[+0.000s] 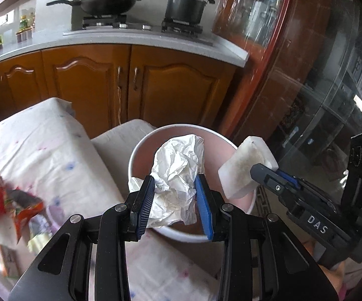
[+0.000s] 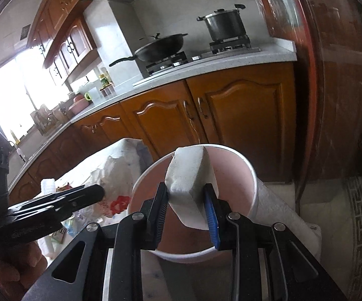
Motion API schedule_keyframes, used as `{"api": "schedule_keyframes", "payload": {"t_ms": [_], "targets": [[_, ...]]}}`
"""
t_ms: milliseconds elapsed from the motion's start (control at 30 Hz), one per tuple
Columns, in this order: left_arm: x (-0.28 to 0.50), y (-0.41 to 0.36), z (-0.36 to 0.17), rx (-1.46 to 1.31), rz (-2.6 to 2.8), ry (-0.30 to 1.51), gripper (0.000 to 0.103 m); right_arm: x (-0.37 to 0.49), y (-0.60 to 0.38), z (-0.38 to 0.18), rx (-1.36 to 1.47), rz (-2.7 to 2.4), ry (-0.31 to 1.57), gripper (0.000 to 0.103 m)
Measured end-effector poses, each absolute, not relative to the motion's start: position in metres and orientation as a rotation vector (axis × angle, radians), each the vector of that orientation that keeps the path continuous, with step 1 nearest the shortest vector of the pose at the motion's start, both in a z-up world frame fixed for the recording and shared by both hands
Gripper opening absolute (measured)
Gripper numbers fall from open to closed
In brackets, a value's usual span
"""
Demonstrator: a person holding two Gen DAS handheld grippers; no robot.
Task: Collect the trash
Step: 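Carry the tissue and sponge over the pink bucket and open both grippers, then move both open grippers back over the table toward the remaining trash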
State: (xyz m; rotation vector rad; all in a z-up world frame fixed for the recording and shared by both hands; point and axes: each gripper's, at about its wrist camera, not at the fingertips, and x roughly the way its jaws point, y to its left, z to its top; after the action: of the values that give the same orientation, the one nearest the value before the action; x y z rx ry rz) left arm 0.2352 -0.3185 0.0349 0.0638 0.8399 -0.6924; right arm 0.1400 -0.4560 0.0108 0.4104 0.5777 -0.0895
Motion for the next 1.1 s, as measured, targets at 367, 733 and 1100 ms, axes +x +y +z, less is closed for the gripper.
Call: {"api": "schedule_keyframes", "payload": {"t_ms": [367, 733, 1100], "targets": [[0.257, -0.339, 0.009, 0.093, -0.686, 0.92, 0.045, 0.153, -0.473, -0.004, 0.441, -0.097, 0.623, 0.038], [0.252, -0.325, 0.013, 0.06, -0.669, 0.911, 0.053, 0.147, -0.476, 0.002, 0.462, -0.096, 0.59, 0.06], [0.228, -0.268, 0.026, -0.018, -0.606, 0.87, 0.056, 0.132, -0.456, 0.014, 0.461, -0.056, 0.536, 0.089]]}}
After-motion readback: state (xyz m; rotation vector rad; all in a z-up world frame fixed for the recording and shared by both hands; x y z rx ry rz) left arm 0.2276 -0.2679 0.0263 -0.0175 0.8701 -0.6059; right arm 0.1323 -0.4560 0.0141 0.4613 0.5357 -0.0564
